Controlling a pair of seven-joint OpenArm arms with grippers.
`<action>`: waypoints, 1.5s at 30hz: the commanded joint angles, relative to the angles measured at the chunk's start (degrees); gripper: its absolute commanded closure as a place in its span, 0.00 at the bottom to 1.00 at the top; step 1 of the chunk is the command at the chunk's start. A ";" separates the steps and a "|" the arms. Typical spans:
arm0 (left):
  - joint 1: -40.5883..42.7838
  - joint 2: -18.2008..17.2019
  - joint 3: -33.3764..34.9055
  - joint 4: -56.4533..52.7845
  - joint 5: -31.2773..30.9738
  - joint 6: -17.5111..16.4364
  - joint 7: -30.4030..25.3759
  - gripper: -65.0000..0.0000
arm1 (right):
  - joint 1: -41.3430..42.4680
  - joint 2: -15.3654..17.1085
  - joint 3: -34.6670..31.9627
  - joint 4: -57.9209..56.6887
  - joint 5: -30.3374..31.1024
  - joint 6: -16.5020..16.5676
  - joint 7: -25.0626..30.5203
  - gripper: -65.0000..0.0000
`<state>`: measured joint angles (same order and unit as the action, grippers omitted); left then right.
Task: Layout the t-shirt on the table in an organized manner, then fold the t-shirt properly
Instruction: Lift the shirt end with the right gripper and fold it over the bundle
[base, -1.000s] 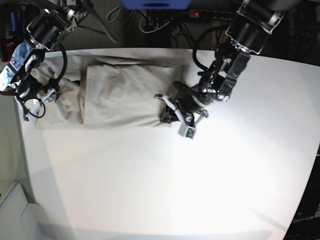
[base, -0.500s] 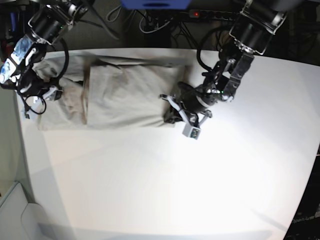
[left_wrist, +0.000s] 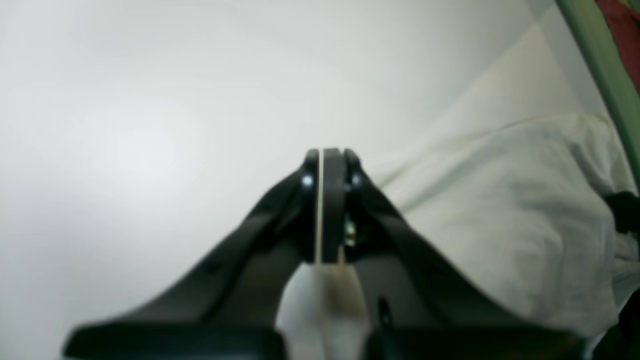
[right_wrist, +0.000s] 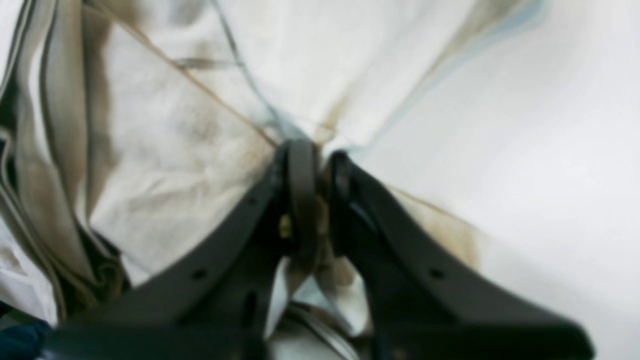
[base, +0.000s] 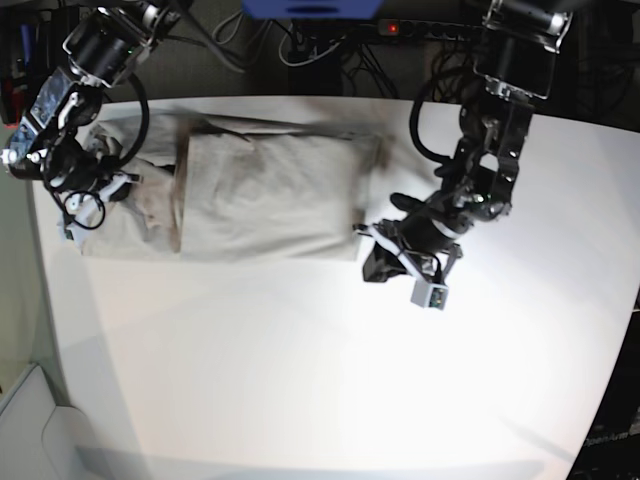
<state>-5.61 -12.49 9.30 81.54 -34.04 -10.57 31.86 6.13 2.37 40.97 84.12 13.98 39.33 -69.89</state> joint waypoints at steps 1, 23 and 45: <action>-0.68 -0.39 -1.70 0.70 -0.20 -0.03 0.89 0.98 | 0.59 0.40 -0.05 0.67 -0.57 0.67 -0.84 1.00; -0.42 4.01 -7.59 -12.48 0.33 -0.03 3.88 0.98 | -2.13 -0.31 -7.43 17.82 2.95 0.67 -3.39 1.00; 0.02 4.54 -7.59 -12.48 0.33 -0.11 3.88 0.98 | -1.08 -7.07 -50.60 27.58 2.86 0.67 -2.86 1.00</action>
<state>-5.43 -7.75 1.61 68.73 -34.68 -10.85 34.24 4.27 -4.38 -9.76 110.83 15.66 39.40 -73.91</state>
